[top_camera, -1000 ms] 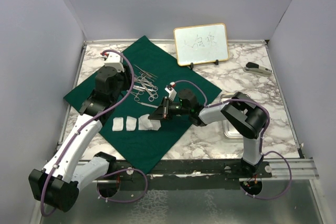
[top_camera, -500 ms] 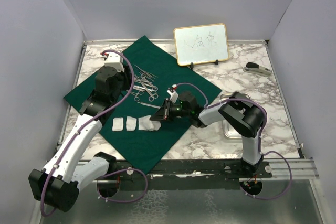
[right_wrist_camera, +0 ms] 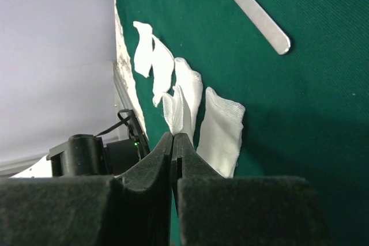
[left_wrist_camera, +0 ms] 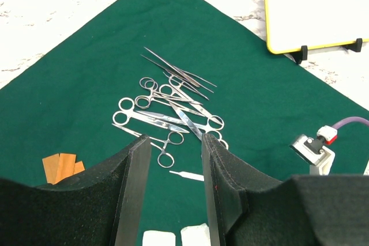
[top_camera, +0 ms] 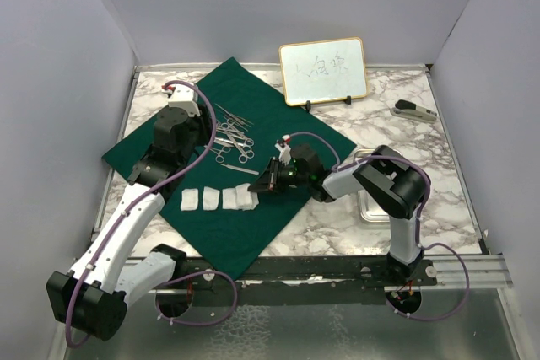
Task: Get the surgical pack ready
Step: Adjust the medical item in the surgical kit.
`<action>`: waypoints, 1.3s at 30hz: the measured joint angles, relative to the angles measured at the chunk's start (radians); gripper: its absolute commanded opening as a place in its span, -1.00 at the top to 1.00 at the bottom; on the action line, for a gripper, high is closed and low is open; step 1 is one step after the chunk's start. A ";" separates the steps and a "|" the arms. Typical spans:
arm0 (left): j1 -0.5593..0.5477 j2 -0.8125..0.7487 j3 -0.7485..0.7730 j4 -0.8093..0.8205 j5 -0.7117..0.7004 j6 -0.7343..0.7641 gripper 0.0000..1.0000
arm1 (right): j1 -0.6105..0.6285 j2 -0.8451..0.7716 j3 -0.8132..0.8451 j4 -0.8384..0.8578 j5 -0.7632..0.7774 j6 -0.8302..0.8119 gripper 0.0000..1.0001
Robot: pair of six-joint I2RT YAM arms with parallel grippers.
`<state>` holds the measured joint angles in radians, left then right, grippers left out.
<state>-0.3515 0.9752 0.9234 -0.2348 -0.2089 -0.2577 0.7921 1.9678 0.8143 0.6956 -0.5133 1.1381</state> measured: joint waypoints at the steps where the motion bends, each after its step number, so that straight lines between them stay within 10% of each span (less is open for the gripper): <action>1: 0.001 0.000 0.000 0.000 0.000 0.000 0.12 | -0.001 0.000 0.000 -0.008 0.000 -0.005 0.98; 39: 0.003 0.000 0.000 0.001 0.018 -0.001 0.12 | -0.043 0.002 0.066 -0.211 0.022 -0.135 0.98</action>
<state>-0.3489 0.9756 0.9230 -0.2337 -0.1909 -0.2584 0.7486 1.9694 0.8806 0.4850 -0.4911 1.0027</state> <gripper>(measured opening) 0.439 0.015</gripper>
